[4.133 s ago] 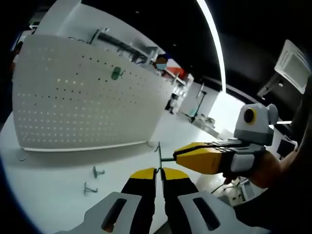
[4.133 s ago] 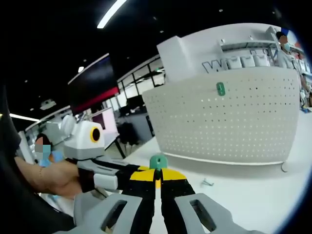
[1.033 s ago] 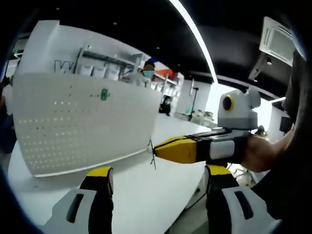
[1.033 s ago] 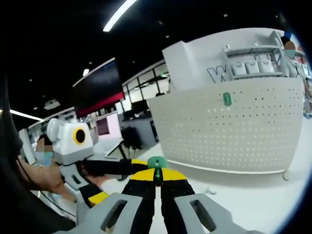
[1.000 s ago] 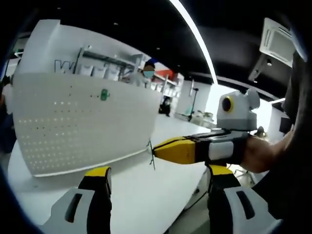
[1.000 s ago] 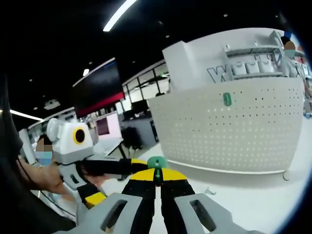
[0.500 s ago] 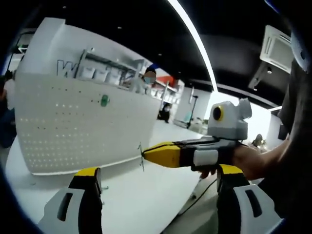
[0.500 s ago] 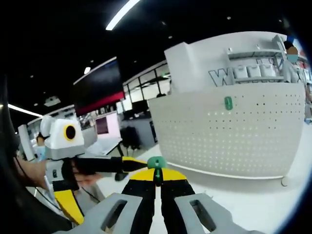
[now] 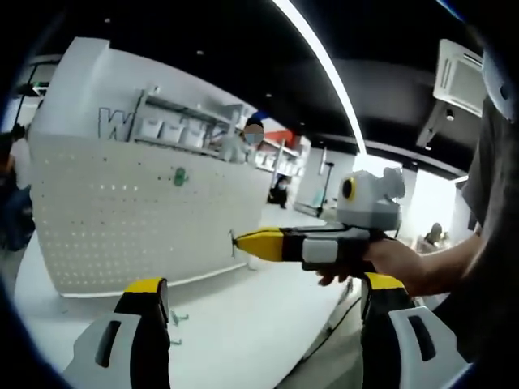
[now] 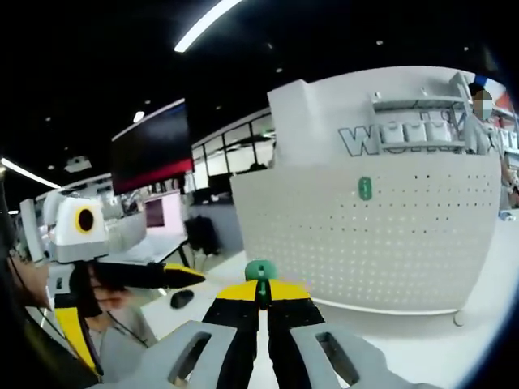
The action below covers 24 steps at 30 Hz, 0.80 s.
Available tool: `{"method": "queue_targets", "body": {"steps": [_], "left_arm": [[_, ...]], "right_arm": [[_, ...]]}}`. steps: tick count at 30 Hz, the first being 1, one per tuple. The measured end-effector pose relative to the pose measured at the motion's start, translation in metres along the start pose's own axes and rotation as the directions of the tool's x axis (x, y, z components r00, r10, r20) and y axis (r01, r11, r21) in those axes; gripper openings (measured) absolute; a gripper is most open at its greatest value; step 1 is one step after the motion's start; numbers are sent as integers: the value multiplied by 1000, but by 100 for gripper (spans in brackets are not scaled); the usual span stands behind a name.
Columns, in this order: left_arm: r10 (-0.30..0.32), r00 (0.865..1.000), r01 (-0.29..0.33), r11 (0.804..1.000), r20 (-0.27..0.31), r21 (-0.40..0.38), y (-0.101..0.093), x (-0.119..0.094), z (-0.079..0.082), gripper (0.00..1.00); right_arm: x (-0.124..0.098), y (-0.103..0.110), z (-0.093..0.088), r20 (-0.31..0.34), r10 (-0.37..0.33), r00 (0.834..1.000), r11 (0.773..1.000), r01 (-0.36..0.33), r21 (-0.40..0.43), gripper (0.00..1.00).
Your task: Insert the hook assembly into the mounting plate slot until the hook locks in place.
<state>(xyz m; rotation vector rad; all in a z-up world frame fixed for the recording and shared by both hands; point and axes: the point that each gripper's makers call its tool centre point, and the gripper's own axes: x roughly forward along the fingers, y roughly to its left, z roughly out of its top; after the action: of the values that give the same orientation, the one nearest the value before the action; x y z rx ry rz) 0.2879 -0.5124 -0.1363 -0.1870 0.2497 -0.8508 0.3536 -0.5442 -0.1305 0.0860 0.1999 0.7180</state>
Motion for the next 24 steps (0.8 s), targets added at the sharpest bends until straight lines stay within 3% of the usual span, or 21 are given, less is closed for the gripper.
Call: {"method": "queue_targets", "body": {"steps": [13,24], "left_arm": [[11,1000,-12,1000,-15,-16,6,-1,-4,100],[28,999,-29,999,-32,-28,19,2,-6,97]], "right_arm": [[15,-44,0,9,-93,996,995,93,-30,0],[26,-89,21,64,-186,980,980,190,-53,0]]}}
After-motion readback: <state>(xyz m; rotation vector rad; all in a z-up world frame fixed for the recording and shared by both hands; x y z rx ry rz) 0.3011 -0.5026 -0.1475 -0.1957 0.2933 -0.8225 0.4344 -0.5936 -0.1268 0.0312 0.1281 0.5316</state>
